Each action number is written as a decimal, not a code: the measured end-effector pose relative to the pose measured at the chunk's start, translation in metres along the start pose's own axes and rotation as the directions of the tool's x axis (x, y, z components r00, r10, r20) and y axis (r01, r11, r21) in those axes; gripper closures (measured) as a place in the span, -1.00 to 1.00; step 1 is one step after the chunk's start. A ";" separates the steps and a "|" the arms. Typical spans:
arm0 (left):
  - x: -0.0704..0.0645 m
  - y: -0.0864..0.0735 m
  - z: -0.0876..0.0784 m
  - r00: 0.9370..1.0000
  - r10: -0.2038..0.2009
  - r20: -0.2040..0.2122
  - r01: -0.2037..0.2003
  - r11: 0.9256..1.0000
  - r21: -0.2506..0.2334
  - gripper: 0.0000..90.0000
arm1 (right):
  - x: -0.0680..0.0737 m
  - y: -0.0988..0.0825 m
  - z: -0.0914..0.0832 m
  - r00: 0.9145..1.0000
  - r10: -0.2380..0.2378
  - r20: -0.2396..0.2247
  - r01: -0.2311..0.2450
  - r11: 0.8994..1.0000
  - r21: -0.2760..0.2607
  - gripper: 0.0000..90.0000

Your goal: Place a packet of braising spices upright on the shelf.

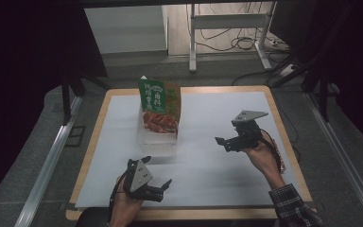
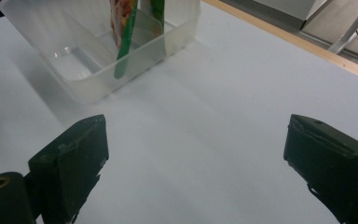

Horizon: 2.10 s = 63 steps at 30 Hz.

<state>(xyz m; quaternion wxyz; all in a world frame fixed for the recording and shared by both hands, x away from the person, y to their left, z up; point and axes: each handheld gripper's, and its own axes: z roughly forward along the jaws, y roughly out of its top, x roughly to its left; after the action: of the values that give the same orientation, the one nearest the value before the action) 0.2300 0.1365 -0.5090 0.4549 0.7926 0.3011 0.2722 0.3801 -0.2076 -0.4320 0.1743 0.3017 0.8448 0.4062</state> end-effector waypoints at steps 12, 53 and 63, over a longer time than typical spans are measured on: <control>-0.002 0.000 0.002 1.000 0.004 0.002 -0.004 1.000 0.006 -1.00 | -0.012 -0.024 -0.003 0.998 0.036 0.053 -0.035 0.999 -0.008 -0.86; -0.002 0.000 0.002 1.000 0.018 -0.010 -0.018 1.000 0.012 -1.00 | -0.060 -0.094 -0.047 0.923 0.238 0.303 -0.277 0.956 0.092 -0.88; -0.003 0.000 0.002 1.000 0.025 -0.009 -0.025 1.000 0.020 -1.00 | -0.067 -0.110 -0.040 0.878 0.263 0.401 -0.341 0.930 0.137 -0.71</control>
<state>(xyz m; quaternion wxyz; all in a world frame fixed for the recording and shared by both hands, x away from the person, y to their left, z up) 0.2299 0.1332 -0.5106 0.4424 0.7995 0.2960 0.2785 0.3685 -0.3285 -0.4914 0.2353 0.5185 0.7748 0.2747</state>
